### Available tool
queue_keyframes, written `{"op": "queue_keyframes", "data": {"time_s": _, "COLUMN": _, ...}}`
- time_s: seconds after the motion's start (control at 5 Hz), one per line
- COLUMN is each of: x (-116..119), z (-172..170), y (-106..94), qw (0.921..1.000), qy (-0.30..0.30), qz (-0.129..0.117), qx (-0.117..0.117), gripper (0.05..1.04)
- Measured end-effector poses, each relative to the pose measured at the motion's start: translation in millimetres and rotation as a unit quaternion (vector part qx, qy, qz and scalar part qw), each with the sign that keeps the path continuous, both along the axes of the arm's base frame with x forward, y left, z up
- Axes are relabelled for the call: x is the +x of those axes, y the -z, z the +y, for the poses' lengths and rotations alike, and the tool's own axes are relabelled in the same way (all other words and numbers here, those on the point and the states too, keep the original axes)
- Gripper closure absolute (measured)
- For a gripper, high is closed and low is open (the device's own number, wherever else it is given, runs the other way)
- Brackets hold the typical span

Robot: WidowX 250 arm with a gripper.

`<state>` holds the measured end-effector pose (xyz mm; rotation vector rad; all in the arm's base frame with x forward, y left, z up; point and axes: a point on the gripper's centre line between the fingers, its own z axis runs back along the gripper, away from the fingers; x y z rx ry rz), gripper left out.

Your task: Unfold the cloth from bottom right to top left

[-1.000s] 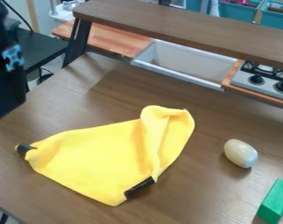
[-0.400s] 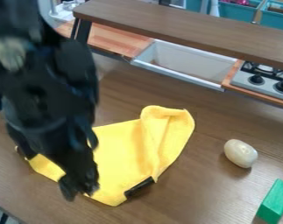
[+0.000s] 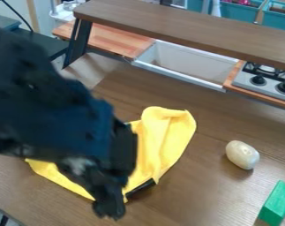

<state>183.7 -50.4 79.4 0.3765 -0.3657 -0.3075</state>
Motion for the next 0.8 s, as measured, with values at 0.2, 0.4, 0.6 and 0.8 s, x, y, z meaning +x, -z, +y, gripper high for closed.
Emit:
{"op": "queue_keyframes", "data": {"time_s": 0.2, "x": 13.7, "z": -2.8, "y": 18.8, "qw": 0.9997, "qy": 0.019, "qz": -0.003, "qx": 0.015, "gripper": 0.083}}
{"op": "queue_keyframes", "data": {"time_s": 0.4, "x": 27.8, "z": -0.6, "y": 39.7, "qw": 0.9993, "qy": 0.024, "qz": 0.002, "qx": 0.029, "gripper": 0.084}}
{"op": "queue_keyframes", "data": {"time_s": 0.6, "x": 41.9, "z": -0.3, "y": 56.7, "qw": 0.9989, "qy": 0.020, "qz": 0.011, "qx": 0.041, "gripper": 0.084}}
{"op": "queue_keyframes", "data": {"time_s": 0.8, "x": 53.4, "z": 0.3, "y": 66.0, "qw": 0.9985, "qy": 0.016, "qz": 0.013, "qx": 0.051, "gripper": 0.084}}
